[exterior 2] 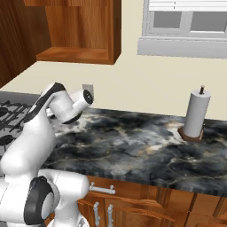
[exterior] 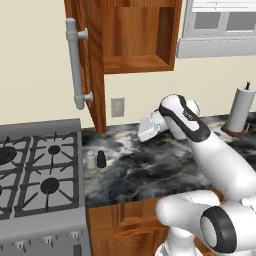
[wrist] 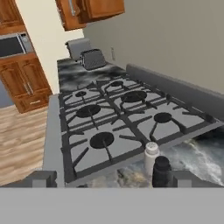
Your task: Take 2 condiments from the cabinet and move them on the counter near the stove.Make sure the condiments are lined up with each other, next to each other.
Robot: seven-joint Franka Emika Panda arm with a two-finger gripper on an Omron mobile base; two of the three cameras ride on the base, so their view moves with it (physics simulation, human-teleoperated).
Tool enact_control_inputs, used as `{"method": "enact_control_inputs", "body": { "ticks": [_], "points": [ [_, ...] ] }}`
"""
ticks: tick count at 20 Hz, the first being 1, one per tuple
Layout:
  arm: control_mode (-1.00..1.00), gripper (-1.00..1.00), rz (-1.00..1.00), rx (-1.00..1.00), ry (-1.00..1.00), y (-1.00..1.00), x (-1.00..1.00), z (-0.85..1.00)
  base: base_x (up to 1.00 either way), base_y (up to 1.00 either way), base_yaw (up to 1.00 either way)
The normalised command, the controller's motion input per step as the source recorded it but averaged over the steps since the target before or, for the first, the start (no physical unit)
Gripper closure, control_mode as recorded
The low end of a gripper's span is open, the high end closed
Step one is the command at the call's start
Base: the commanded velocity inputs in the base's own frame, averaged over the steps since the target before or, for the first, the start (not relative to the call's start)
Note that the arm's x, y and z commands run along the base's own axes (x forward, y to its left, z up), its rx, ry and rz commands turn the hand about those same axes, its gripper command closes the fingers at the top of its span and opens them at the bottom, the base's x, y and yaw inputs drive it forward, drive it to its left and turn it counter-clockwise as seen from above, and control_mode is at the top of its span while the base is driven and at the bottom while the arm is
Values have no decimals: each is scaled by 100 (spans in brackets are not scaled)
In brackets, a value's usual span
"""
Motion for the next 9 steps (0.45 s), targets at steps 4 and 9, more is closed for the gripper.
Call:
{"method": "enact_control_inputs", "body": {
  "ticks": [4, 9],
  "points": [
    [-100, -100, -28, 0, 9, -15, -61, 1, 0, 0, 0],
    [-100, -100, -29, 0, 1, -7, -62, 18, 0, 0, 0]
  ]
}}
